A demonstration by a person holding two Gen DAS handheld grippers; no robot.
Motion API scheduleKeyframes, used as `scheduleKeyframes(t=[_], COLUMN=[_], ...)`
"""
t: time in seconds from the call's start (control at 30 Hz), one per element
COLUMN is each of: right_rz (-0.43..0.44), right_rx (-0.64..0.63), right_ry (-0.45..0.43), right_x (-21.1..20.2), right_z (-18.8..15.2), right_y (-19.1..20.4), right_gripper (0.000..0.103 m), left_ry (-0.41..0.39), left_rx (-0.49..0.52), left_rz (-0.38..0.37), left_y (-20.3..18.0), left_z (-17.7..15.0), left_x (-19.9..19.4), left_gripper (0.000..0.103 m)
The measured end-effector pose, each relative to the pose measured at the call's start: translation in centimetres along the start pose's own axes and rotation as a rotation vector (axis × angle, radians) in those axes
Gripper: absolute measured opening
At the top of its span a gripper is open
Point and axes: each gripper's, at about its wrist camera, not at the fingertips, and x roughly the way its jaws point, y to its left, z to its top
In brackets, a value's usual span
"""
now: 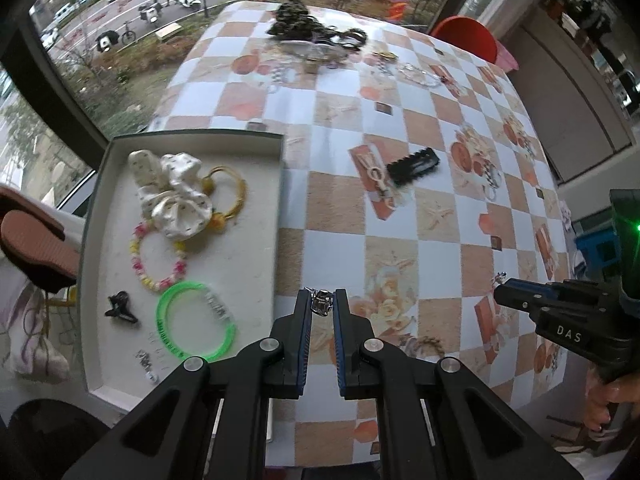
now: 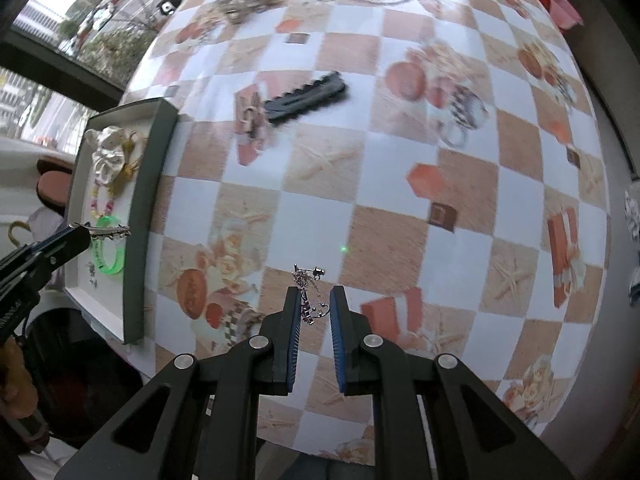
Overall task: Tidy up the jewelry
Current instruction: 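Carry the hair clip and earring into the grey tray and open both tools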
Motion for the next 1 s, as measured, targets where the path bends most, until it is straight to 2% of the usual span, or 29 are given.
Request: scheduleKeyframes(t=[0.53,1.0], right_rz=[0.046,0.120], right_rx=[-0.146,-0.250], right_ry=[-0.018,-0.007], right_x=[-0.1,1.1], right_z=[3.0,5.7], right_y=[7.6,14.3], right_gripper=[0.016,0.016], left_ry=[-0.039,0.001], left_rx=[-0.124,-0.237], left_rz=[0.034,0.089], left_y=[5.9,11.2], left_z=[-2.0,-5.0], left_x=[-1.7,-1.0], left_gripper=[0.015,0.015])
